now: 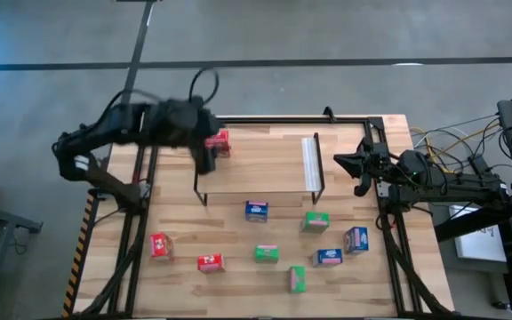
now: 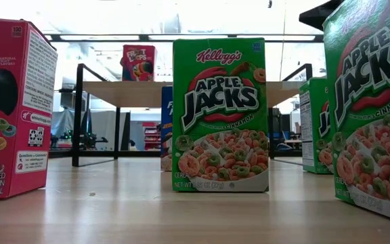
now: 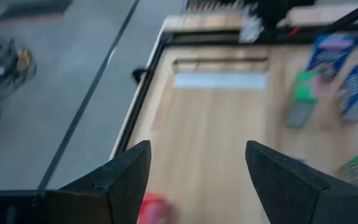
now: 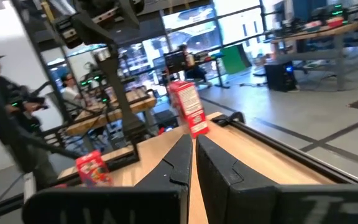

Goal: Stack cereal on shelf
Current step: Put the top right green cereal box on the shelf

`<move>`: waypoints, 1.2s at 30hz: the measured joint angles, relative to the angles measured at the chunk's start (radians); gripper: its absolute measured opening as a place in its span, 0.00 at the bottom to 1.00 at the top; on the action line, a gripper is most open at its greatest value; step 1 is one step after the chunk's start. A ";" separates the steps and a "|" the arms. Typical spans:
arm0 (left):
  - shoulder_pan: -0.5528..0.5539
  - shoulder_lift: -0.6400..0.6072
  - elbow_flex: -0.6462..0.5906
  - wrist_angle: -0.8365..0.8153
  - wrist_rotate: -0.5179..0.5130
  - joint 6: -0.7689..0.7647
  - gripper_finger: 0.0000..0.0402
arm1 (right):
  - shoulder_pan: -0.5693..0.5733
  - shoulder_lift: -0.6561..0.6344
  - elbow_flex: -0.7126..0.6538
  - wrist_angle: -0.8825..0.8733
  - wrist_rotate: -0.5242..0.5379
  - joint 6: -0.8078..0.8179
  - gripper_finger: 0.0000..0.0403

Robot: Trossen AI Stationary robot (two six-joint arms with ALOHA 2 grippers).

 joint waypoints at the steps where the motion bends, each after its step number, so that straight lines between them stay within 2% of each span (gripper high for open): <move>1: -0.043 -0.018 -0.039 0.042 -0.026 -0.009 0.61 | 0.000 0.000 0.000 0.000 -0.013 -0.002 0.03; 6: -0.240 -0.089 -0.249 0.239 -0.187 -0.031 0.61 | 0.000 0.000 0.000 0.000 -0.028 -0.003 0.03; 13: -0.418 -0.145 -0.520 0.449 -0.239 -0.031 0.61 | 0.001 0.000 -0.039 -0.001 -0.028 0.027 0.03; 16: -0.467 -0.158 -0.608 0.499 -0.324 -0.033 0.61 | 0.011 0.000 -0.046 -0.001 -0.028 0.045 0.03; 20: -0.516 -0.183 -0.707 0.528 -0.421 -0.072 0.61 | 0.039 0.000 -0.047 0.004 -0.028 0.054 0.03; 26: -0.556 -0.261 -0.843 0.619 -0.455 -0.038 0.61 | 0.101 0.024 -0.050 0.080 -0.027 0.033 0.03; 29: -0.557 -0.328 -0.901 0.648 -0.460 -0.023 0.61 | 0.137 0.068 -0.051 0.142 -0.027 0.013 0.03; 36: -0.556 -0.507 -1.038 0.741 -0.557 -0.021 0.61 | 0.216 0.187 -0.043 0.232 -0.020 0.014 0.03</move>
